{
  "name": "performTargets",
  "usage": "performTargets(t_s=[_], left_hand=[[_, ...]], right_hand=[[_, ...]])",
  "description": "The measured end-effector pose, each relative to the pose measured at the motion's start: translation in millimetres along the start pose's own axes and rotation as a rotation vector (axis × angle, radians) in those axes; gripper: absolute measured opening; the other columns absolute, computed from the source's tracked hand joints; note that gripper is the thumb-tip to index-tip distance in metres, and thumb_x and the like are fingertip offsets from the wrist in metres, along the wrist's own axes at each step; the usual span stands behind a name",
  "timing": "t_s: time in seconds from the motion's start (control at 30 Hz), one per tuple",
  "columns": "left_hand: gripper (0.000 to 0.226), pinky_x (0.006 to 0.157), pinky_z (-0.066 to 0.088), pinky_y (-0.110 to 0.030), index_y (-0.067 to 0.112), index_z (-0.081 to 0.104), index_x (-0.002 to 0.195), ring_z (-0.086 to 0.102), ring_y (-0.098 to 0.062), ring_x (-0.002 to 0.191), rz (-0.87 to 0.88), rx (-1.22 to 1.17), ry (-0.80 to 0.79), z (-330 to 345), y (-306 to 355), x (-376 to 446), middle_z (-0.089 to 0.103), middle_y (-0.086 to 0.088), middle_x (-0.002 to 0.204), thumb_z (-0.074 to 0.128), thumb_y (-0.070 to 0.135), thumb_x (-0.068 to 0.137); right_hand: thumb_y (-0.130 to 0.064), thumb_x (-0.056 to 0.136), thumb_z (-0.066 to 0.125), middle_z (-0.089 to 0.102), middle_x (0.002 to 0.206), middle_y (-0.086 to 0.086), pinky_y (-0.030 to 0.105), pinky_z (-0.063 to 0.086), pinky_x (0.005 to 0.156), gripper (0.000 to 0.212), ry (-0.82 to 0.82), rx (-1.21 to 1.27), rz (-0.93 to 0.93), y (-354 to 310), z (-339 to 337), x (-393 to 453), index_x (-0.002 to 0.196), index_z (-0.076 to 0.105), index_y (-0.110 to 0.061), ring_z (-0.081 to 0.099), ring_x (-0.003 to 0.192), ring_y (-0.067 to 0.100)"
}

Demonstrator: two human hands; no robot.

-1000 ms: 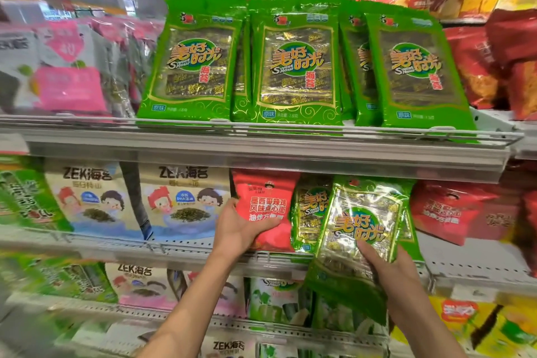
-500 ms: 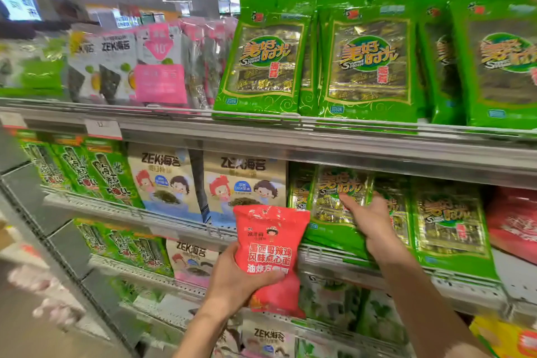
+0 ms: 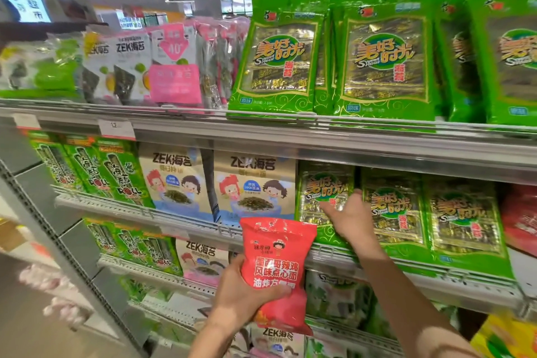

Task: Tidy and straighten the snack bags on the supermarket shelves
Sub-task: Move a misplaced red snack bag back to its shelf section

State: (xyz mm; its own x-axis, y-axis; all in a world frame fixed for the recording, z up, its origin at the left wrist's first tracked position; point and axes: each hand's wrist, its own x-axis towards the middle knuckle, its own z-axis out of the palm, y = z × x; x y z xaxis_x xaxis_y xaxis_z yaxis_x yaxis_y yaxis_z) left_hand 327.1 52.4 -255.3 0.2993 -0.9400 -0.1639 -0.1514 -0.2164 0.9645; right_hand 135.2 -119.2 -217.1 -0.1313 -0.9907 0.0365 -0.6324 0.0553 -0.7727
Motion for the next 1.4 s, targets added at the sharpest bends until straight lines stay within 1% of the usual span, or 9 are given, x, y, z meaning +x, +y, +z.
performTargets(t_s=[0.13,0.27,0.33,0.43,0.6,0.7,1.0,1.2,1.4], left_hand=[[0.075,0.075,0.061,-0.03,0.011,0.064,0.109,0.074,-0.015,0.082,0.024,0.001,0.0,9.0,3.9,1.5,0.078,0.0,0.09,0.101,0.018,0.045],[0.073,0.078,0.061,-0.031,0.015,0.064,0.109,0.074,-0.013,0.083,0.066,-0.025,-0.023,29.2,12.6,4.5,0.078,0.003,0.09,0.101,0.019,0.047],[0.069,0.076,0.06,-0.03,0.014,0.065,0.11,0.074,-0.014,0.083,0.087,-0.045,-0.055,44.0,17.9,6.0,0.078,0.003,0.09,0.1,0.017,0.05],[0.06,0.064,0.056,-0.021,0.014,0.067,0.107,0.074,-0.013,0.078,0.134,-0.072,-0.092,70.6,26.8,8.4,0.078,0.003,0.087,0.097,0.013,0.054],[0.062,0.063,0.059,-0.029,0.015,0.065,0.108,0.075,-0.018,0.08,0.139,-0.179,-0.181,130.2,47.2,8.2,0.078,0.0,0.089,0.094,0.026,0.054],[0.068,0.07,0.062,-0.038,0.015,0.066,0.108,0.076,-0.021,0.082,0.153,-0.203,-0.225,175.8,63.1,5.2,0.078,-0.001,0.091,0.093,0.034,0.049],[0.064,0.06,0.058,-0.025,0.017,0.062,0.107,0.074,-0.012,0.072,0.229,-0.277,-0.273,336.5,103.1,-16.0,0.078,0.005,0.084,0.093,0.016,0.051],[0.063,0.063,0.054,-0.014,0.02,0.062,0.106,0.073,-0.002,0.076,0.346,-0.189,-0.215,443.3,115.7,-21.7,0.077,0.01,0.087,0.097,0.01,0.054],[0.085,0.087,0.056,-0.029,0.016,0.053,0.13,0.071,-0.009,0.098,0.366,-0.108,-0.204,506.8,115.6,-27.1,0.073,0.002,0.111,0.096,0.022,0.057]], right_hand=[[-0.051,0.094,0.065,0.061,0.122,0.024,0.043,0.054,0.093,0.096,0.02,-0.086,-0.116,8.0,-11.4,-13.8,0.157,0.017,0.004,0.064,0.109,0.034],[-0.047,0.095,0.064,0.06,0.087,0.006,0.033,0.054,0.072,0.077,0.025,-0.023,-0.15,26.6,-35.1,-24.5,0.152,0.036,-0.003,0.062,0.079,0.02],[-0.039,0.095,0.067,0.064,0.086,0.001,0.028,0.05,0.069,0.067,0.016,0.121,-0.1,43.7,-49.7,-26.7,0.15,0.042,-0.01,0.066,0.082,0.018],[-0.028,0.093,0.073,0.075,0.09,0.005,0.025,0.053,0.071,0.046,0.091,0.359,0.015,77.2,-72.3,-31.5,0.133,0.059,-0.01,0.071,0.083,0.016],[-0.009,0.096,0.068,0.073,0.066,0.0,0.026,0.056,0.066,0.003,0.258,0.642,0.087,144.0,-118.5,-47.0,0.095,0.071,-0.009,0.067,0.064,0.015],[-0.005,0.099,0.062,0.071,0.061,0.005,0.021,0.055,0.053,0.013,0.321,0.751,0.161,186.7,-151.4,-56.9,0.089,0.067,0.001,0.064,0.052,0.011],[-0.029,0.102,0.06,0.061,0.049,0.004,0.019,0.041,0.034,0.038,0.416,0.82,0.378,299.0,-259.4,-67.0,0.073,0.062,-0.004,0.054,0.036,0.013],[-0.034,0.099,0.062,0.067,0.068,0.009,0.034,0.053,0.065,0.033,0.366,0.832,0.426,362.9,-317.6,-42.9,0.08,0.069,-0.008,0.063,0.064,0.024],[-0.034,0.102,0.056,0.069,0.061,0.009,0.031,0.049,0.056,0.041,0.244,0.821,0.405,384.1,-324.0,-32.3,0.073,0.064,-0.007,0.062,0.053,0.02]])
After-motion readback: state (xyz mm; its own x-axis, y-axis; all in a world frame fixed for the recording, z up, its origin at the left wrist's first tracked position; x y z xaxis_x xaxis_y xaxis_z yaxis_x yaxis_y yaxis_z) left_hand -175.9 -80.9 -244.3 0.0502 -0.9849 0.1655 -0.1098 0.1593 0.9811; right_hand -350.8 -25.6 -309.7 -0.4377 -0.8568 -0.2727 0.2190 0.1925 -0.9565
